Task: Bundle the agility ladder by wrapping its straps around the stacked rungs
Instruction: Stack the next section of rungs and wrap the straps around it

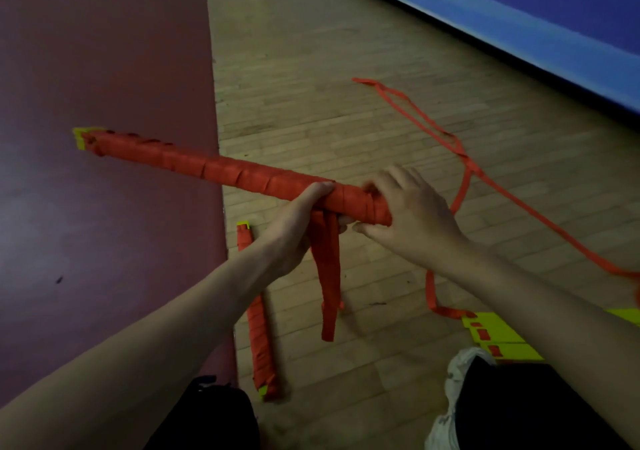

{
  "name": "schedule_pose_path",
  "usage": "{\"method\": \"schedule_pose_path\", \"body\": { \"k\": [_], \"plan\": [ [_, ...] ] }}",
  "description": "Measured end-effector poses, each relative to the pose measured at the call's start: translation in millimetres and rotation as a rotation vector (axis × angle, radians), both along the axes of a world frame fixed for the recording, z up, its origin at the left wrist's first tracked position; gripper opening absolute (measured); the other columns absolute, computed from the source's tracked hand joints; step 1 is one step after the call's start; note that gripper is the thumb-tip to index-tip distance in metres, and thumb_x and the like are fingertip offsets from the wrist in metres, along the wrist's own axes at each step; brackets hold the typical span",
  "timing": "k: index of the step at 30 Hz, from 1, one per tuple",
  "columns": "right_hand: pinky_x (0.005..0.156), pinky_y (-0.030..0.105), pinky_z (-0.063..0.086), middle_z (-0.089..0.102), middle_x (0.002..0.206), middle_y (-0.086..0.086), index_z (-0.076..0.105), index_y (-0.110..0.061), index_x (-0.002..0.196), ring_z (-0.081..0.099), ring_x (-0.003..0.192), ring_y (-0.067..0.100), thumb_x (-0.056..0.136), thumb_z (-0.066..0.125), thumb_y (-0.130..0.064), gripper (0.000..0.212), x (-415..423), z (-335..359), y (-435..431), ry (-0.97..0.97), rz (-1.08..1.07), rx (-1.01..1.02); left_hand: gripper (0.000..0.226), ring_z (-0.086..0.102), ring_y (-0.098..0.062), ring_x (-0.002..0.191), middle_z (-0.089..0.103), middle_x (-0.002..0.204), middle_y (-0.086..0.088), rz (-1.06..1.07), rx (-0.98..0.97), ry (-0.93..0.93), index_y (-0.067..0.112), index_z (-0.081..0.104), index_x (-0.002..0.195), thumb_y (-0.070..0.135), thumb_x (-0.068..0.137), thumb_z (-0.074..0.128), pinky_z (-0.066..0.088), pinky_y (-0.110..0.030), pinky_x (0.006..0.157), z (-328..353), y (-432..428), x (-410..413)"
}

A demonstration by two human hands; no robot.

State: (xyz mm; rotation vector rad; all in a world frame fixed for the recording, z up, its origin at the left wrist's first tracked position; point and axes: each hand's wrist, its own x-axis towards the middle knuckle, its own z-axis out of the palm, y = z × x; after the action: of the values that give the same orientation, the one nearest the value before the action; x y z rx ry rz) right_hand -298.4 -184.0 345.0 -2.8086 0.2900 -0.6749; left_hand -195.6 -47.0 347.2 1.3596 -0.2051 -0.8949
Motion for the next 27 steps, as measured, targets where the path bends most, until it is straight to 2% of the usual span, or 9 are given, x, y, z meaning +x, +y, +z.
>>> {"method": "schedule_pose_path", "body": {
  "k": [3,6,10,13,15,18,21,24,27],
  "plan": [
    [0.074,0.021,0.047,0.061,0.098,-0.014,0.058,-0.028,0.108,0.060,0.089,0.004,0.062,0.082,-0.053,0.058,-5.9,28.4,-14.9,0.308,0.039,0.543,0.033,0.067,-0.016,0.064,0.069,0.073,-0.010,-0.042,0.002,-0.040,0.002,0.065,0.102,0.031,0.095,0.051,0.051,-0.020,0.053,5.2,0.6,-0.9],
    [0.070,0.027,0.054,0.071,0.090,-0.002,0.063,-0.024,0.107,0.069,0.082,0.017,0.063,0.077,-0.045,0.051,-14.9,35.6,-23.2,0.550,0.190,0.957,0.033,0.067,-0.017,0.065,0.069,0.073,-0.010,-0.106,-0.010,-0.062,-0.003,0.064,0.101,0.028,0.093,0.055,0.053,-0.023,0.058,4.6,1.4,-1.8],
    [0.059,0.029,0.055,0.070,0.080,0.010,0.062,-0.011,0.100,0.068,0.068,0.023,0.069,0.082,-0.030,0.041,-14.9,28.6,-25.9,0.725,0.178,1.196,0.026,0.066,-0.017,0.066,0.068,0.074,-0.009,-0.195,-0.006,-0.119,-0.001,0.063,0.097,0.024,0.094,0.056,0.050,-0.020,0.052,5.6,3.4,-4.7],
    [0.054,0.028,0.054,0.067,0.072,0.010,0.061,-0.007,0.091,0.064,0.060,0.021,0.068,0.073,-0.031,0.035,-14.5,21.8,-20.0,0.819,0.132,1.305,0.032,0.068,-0.020,0.072,0.070,0.082,-0.010,-0.210,-0.010,-0.176,0.000,0.065,0.099,0.029,0.087,0.064,0.052,-0.023,0.058,4.0,6.6,-1.6],
    [0.052,0.027,0.052,0.064,0.067,0.010,0.060,-0.006,0.088,0.061,0.056,0.019,0.068,0.071,-0.027,0.031,-13.9,17.8,-16.7,0.752,0.155,1.334,0.040,0.068,-0.022,0.076,0.071,0.087,-0.013,-0.217,-0.006,-0.209,-0.004,0.065,0.102,0.032,0.084,0.065,0.054,-0.027,0.064,4.2,8.6,2.4],
    [0.044,0.024,0.047,0.061,0.062,0.010,0.059,-0.004,0.085,0.057,0.047,0.017,0.067,0.071,-0.024,0.029,-11.7,19.5,-15.9,0.575,0.177,1.323,0.036,0.070,-0.018,0.072,0.072,0.083,-0.012,-0.237,-0.067,-0.201,-0.004,0.065,0.099,0.030,0.090,0.060,0.055,-0.024,0.064,9.5,10.8,6.7],
    [0.041,0.022,0.045,0.059,0.058,0.012,0.059,-0.002,0.082,0.055,0.043,0.016,0.065,0.070,-0.022,0.029,-10.3,23.2,-18.3,0.497,0.175,1.305,0.043,0.072,-0.015,0.077,0.074,0.086,-0.010,-0.295,-0.097,-0.174,-0.002,0.065,0.104,0.034,0.083,0.056,0.057,-0.024,0.070,11.9,14.0,6.6],
    [0.041,0.022,0.045,0.060,0.057,0.012,0.059,-0.003,0.078,0.056,0.041,0.018,0.064,0.073,-0.020,0.027,-12.0,23.4,-20.9,0.475,0.166,1.257,0.032,0.072,-0.019,0.089,0.074,0.097,-0.010,-0.321,-0.102,-0.165,0.003,0.062,0.112,0.019,0.085,0.059,0.058,-0.027,0.077,3.4,17.0,7.2],
    [0.040,0.022,0.046,0.060,0.056,0.012,0.059,-0.003,0.076,0.056,0.041,0.017,0.058,0.082,-0.015,0.031,-12.9,23.5,-24.0,0.430,0.155,1.207,0.021,0.072,-0.024,0.084,0.072,0.096,-0.015,-0.215,-0.081,-0.148,-0.001,0.052,0.111,0.001,0.091,0.057,0.059,-0.032,0.072,-3.1,17.2,6.3]
  ]
}}
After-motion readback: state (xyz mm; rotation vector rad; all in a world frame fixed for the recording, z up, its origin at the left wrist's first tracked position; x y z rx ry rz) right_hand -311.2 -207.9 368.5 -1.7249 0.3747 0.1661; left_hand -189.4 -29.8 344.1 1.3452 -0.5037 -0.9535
